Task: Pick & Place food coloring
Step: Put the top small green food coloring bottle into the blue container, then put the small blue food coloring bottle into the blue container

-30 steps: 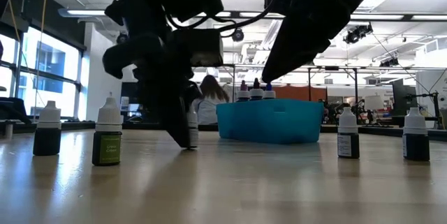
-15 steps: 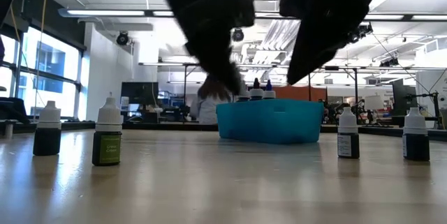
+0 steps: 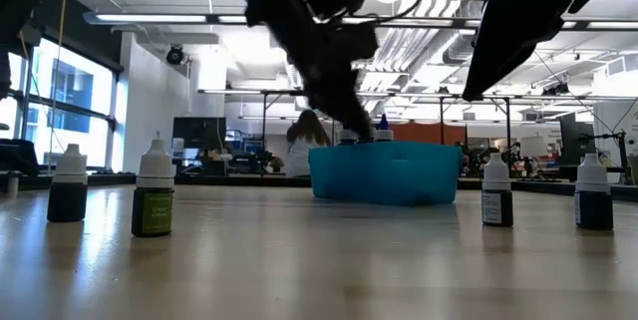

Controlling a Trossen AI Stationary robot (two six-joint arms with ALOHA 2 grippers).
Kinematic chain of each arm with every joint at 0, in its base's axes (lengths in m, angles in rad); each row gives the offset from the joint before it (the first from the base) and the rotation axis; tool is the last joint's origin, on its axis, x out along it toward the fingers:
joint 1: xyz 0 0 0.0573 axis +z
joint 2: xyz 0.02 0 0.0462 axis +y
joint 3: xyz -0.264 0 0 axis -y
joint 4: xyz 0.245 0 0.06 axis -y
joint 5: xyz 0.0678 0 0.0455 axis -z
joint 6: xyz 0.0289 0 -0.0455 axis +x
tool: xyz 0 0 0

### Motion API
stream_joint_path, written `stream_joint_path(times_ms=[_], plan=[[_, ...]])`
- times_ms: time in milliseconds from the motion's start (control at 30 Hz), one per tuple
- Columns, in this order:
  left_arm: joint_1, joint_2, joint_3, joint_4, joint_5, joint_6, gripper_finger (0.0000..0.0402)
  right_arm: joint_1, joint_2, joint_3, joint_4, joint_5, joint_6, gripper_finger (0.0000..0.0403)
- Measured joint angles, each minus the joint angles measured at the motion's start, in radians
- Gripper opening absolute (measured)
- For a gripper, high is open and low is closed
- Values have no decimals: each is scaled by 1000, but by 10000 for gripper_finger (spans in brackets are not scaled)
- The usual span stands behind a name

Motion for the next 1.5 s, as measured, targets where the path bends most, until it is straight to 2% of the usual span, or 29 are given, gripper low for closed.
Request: stream_joint_path(times_ms=[367,667,833,1000,1167,1233,1367,1500], plan=[[13,54,0,-12,-5,38,72,1,0,0,4,9,-3,158],[13,75,0,17,-10,64,136,0,0,0,9,17,-3,158],[12,75,9,2,-12,64,146,1,0,0,11,21,-3,158],[12,54,121,-156,98,63,146,0,0,0,20,23,-4,158],[12,55,317,-487,197,60,146,2,1,-1,30,-17,-19,158],[12,51,373,-575,215,60,146,2,1,-13,68,-56,-19,158],[-5,50,422,-646,216,78,146,1,1,-83,208,-181,-38,158],[-35,-27,433,-690,203,86,146,2,1,-161,335,-294,-63,158]])
